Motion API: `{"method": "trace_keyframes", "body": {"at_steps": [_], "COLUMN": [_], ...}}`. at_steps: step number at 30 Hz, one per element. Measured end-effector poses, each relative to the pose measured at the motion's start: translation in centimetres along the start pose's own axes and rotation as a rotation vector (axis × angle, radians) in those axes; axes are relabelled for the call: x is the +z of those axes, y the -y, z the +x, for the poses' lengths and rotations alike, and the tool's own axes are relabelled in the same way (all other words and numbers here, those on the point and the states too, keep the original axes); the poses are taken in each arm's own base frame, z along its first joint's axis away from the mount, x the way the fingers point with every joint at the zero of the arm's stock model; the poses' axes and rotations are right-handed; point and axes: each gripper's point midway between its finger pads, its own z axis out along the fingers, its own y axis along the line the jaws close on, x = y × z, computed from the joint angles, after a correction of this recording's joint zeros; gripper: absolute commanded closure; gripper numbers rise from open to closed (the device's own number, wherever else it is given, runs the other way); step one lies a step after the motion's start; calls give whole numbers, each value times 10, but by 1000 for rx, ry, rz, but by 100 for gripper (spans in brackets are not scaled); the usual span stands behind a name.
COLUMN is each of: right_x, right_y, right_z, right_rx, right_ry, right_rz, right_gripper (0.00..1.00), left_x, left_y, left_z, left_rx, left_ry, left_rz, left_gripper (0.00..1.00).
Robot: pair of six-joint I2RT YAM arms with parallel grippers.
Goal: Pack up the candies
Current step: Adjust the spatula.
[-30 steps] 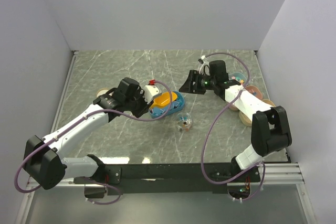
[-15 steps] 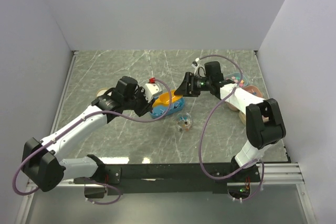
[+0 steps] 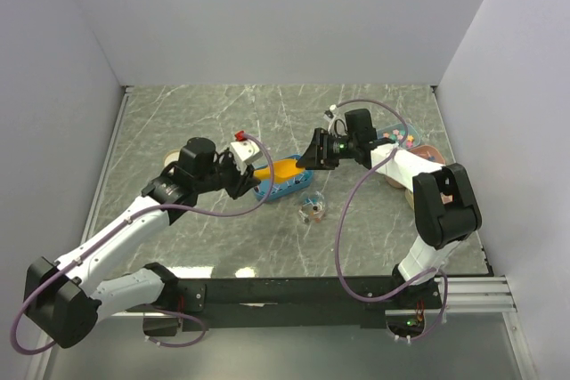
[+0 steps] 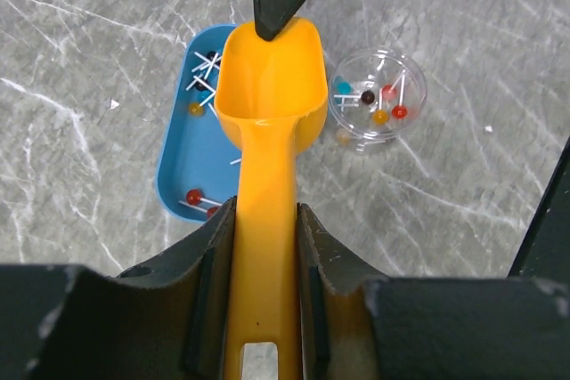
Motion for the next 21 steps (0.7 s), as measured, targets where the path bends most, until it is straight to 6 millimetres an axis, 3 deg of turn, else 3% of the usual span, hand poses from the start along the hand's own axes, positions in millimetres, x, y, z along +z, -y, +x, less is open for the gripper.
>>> {"method": "trace_keyframes", "body": {"at_steps": [8,13,21], "right_x": [-1,-4,-1], "right_y": [15,33,45], "right_z": [2,-3,-35], "right_rx": [-20,-63,-178], "right_ry": [3,21,82], "right_rz": [78,190,344], "right_gripper": [41,43,51], "left_x": [3,1,12], "left_y": [-6,-24,-44], "left_z": [7,31,82], "left_rx": [-28,-39,-65], "left_ry": [-20,-113,-342], "left_rz": [-27,-103,-167], "left_gripper": [99,99,99]}}
